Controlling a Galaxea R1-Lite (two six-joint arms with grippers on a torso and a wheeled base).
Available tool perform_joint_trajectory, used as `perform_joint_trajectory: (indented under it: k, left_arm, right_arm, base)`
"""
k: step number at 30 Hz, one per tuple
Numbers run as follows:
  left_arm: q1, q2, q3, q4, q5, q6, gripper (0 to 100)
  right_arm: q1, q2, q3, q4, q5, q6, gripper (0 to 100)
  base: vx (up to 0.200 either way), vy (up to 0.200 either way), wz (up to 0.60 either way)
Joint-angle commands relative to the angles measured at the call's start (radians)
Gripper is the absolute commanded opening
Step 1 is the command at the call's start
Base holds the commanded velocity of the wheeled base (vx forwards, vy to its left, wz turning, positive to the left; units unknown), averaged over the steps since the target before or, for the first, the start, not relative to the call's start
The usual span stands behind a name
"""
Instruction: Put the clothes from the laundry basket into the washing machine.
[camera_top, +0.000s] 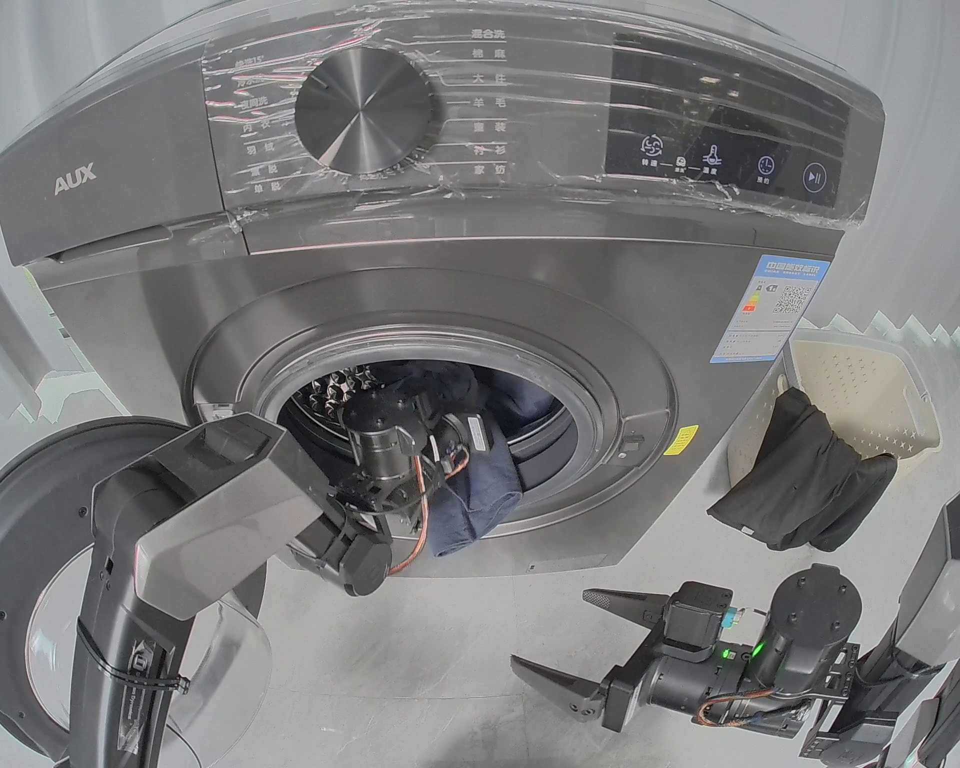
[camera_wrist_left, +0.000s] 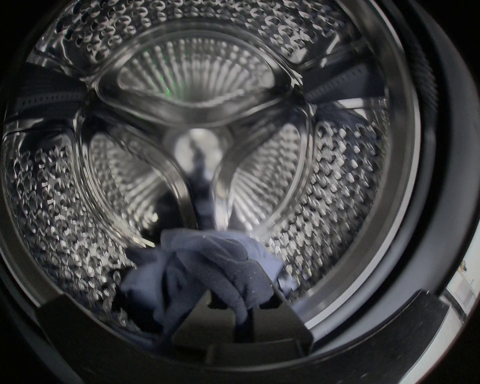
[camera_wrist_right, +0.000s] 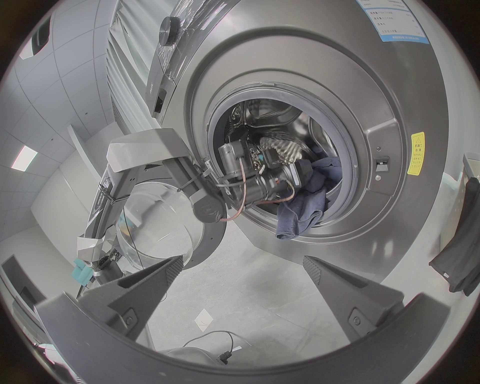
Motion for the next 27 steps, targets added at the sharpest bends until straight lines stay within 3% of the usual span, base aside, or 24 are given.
perform_joint_trajectory:
  k: [1,3,9,10,19,22,27]
  left_arm:
    - [0.041,0.036,-0.161,0.010,0.070,-0.002,0]
    - [0.053,0.051,-0.209,0.021,0.105,-0.001,0]
    - [0.059,0.059,-0.232,0.024,0.111,-0.002,0]
    - [0.059,0.061,-0.224,0.024,0.111,-0.001,100]
    - [0.021,0.030,-0.082,0.027,0.102,-0.008,100]
    - [-0.019,-0.045,0.093,0.022,0.054,-0.007,100]
    - [-0.048,-0.117,0.245,0.022,-0.009,-0.007,100]
  right_arm:
    - [0.002,0.002,-0.001,0.000,0.000,0.000,100]
    - [0.004,0.002,-0.001,0.000,0.000,0.000,100]
    - [0.008,0.008,-0.001,0.000,0.000,0.000,100]
    - [0.010,0.008,-0.001,0.000,-0.001,0.002,100]
    - [0.008,0.008,-0.002,0.000,-0.001,0.002,100]
    - [0.008,0.008,-0.002,0.000,0.000,0.002,100]
    - [0.008,0.008,-0.002,0.000,-0.001,0.002,100]
  base:
    - [0.000,0.000,0.00]
    - [0.000,0.000,0.00]
    - [0.000,0.000,0.00]
    - [0.000,0.000,0.00]
    - [0.000,0.000,0.00]
    - [0.000,0.000,0.00]
    - [0.000,0.000,0.00]
